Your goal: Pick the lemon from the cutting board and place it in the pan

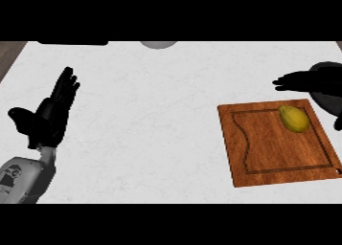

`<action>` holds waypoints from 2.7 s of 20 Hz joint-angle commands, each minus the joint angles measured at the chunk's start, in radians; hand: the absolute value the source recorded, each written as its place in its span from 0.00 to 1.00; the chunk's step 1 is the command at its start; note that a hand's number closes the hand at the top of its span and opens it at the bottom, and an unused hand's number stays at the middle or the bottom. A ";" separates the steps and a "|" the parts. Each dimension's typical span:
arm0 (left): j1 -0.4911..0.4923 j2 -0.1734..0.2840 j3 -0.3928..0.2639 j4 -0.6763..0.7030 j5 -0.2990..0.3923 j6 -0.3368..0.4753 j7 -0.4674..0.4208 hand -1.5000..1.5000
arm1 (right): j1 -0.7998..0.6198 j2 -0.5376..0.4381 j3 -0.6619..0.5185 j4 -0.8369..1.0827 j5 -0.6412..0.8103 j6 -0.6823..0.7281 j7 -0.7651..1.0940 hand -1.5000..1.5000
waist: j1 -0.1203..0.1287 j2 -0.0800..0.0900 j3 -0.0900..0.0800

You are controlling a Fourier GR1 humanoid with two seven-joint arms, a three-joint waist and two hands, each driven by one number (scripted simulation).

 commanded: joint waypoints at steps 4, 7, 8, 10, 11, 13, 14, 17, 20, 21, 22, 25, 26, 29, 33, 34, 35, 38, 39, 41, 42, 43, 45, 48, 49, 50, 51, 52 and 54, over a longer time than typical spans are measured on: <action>-0.057 -0.016 0.031 0.023 -0.022 -0.004 0.053 0.50 | -0.060 0.111 0.016 0.115 0.147 -0.035 -0.073 0.00 | -0.010 -0.001 0.000; 0.013 -0.017 0.042 -0.010 -0.028 -0.020 0.027 0.50 | -0.026 0.062 0.011 0.048 0.184 -0.029 -0.072 0.00 | -0.021 -0.007 -0.001; 0.003 -0.014 0.058 0.006 -0.016 -0.045 0.011 0.50 | -0.053 0.098 0.007 0.135 0.207 -0.065 -0.100 0.00 | -0.012 -0.003 -0.001; 0.048 -0.038 0.046 0.021 -0.035 -0.043 -0.043 0.50 | -0.091 0.090 0.009 0.179 0.230 -0.032 -0.122 0.00 | -0.006 -0.001 -0.001; -0.012 -0.025 0.037 -0.036 -0.056 -0.004 0.069 0.50 | 0.003 0.140 0.007 0.134 0.224 -0.103 -0.071 0.00 | -0.018 -0.006 0.000; 0.012 -0.042 0.054 0.035 -0.048 -0.052 -0.019 0.50 | -0.063 0.179 0.007 0.201 0.259 -0.067 -0.070 0.00 | -0.011 -0.001 -0.001; 0.065 -0.034 0.055 0.000 -0.061 -0.039 -0.025 0.50 | -0.025 0.145 -0.004 0.187 0.254 -0.088 -0.110 0.00 | -0.014 -0.004 -0.001; 0.015 -0.067 0.058 0.016 -0.078 -0.032 -0.017 0.50 | 0.002 0.151 -0.021 0.211 0.286 -0.143 -0.129 0.00 | -0.019 -0.004 0.000; 0.034 -0.054 0.076 -0.026 -0.068 -0.056 0.025 0.50 | -0.045 0.205 -0.030 0.248 0.341 -0.149 -0.085 0.00 | -0.014 -0.005 0.000; 0.016 -0.082 0.052 -0.022 -0.098 -0.030 0.034 0.50 | -0.019 0.196 -0.037 0.248 0.342 -0.156 -0.100 0.00 | -0.019 -0.005 0.000; 0.066 -0.045 0.093 -0.044 -0.072 -0.063 0.021 0.50 | -0.016 0.195 -0.037 0.176 0.352 -0.119 -0.055 0.00 | -0.022 -0.009 -0.001; 0.031 -0.072 0.094 -0.008 -0.090 -0.051 0.035 0.50 | 0.007 0.272 -0.034 0.214 0.386 -0.146 -0.018 0.00 | -0.023 -0.006 -0.001; 0.013 -0.055 0.113 -0.017 -0.078 -0.081 0.053 0.50 | 0.001 0.232 -0.059 0.280 0.402 -0.182 -0.084 0.00 | -0.020 -0.005 0.000; 0.073 -0.049 0.109 -0.090 -0.082 -0.095 0.060 0.50 | -0.025 0.227 -0.055 0.267 0.434 -0.129 -0.093 0.00 | -0.018 -0.007 -0.001; -0.030 -0.073 0.118 0.004 -0.085 -0.096 0.060 0.50 | -0.020 0.257 -0.023 0.311 0.457 -0.173 -0.204 1.00 | -0.011 0.003 0.000; 0.035 -0.078 0.102 -0.027 -0.115 -0.081 0.020 0.50 | -0.003 0.286 -0.030 0.297 0.457 -0.212 -0.178 1.00 | -0.007 -0.001 0.000; -0.005 -0.087 0.120 -0.017 -0.095 -0.076 0.055 0.50 | 0.024 0.281 -0.031 0.288 0.470 -0.279 -0.173 1.00 | -0.016 -0.002 0.000; 0.007 -0.099 0.124 0.041 -0.113 -0.100 -0.004 0.50 | 0.002 0.250 -0.056 0.234 0.466 -0.214 -0.190 1.00 | -0.027 -0.006 -0.001; 0.027 -0.082 0.119 -0.027 -0.105 -0.111 0.031 0.50 | 0.006 0.277 -0.068 0.313 0.465 -0.268 -0.209 1.00 | -0.009 -0.002 0.000; -0.005 -0.077 0.150 0.027 -0.105 -0.113 0.032 0.50 | 0.039 0.267 -0.072 0.285 0.475 -0.286 -0.211 1.00 | -0.021 -0.004 0.000; 0.029 -0.118 0.104 -0.018 -0.137 -0.074 0.039 0.50 | 0.016 0.306 -0.068 0.319 0.489 -0.273 -0.190 1.00 | -0.011 -0.003 0.000; 0.040 -0.092 0.151 0.011 -0.112 -0.108 0.007 0.50 | 0.012 0.264 -0.090 0.256 0.471 -0.236 -0.204 1.00 | -0.023 -0.007 -0.001; 0.025 -0.107 0.121 -0.049 -0.132 -0.085 0.062 0.50 | 0.011 0.248 -0.122 0.323 0.454 -0.277 -0.254 1.00 | -0.014 -0.004 0.000; 0.027 -0.093 0.132 -0.010 -0.123 -0.090 0.049 0.50 | -0.016 0.388 -0.268 0.416 0.311 -0.100 0.326 1.00 | -0.030 -0.012 -0.003; 0.048 -0.099 0.122 -0.011 -0.128 -0.089 0.043 0.50 | -0.021 0.404 -0.306 0.451 0.280 -0.091 0.427 1.00 | -0.027 -0.015 -0.005; 0.028 -0.101 0.128 -0.016 -0.135 -0.072 0.043 0.50 | -0.016 0.393 -0.353 0.486 0.242 -0.102 0.499 1.00 | -0.049 -0.016 -0.004; 0.036 -0.090 0.138 -0.013 -0.129 -0.081 0.036 0.50 | -0.006 0.398 -0.386 0.513 0.213 -0.109 0.565 1.00 | -0.057 -0.018 -0.006; 0.045 -0.092 0.139 -0.007 -0.129 -0.078 0.040 0.50 | -0.034 0.400 -0.429 0.527 0.181 -0.132 0.650 1.00 | -0.052 -0.022 -0.007; 0.050 -0.089 0.129 -0.009 -0.134 -0.086 0.041 0.50 | -0.077 0.439 -0.475 0.525 0.150 -0.241 0.816 1.00 | -0.047 -0.034 -0.007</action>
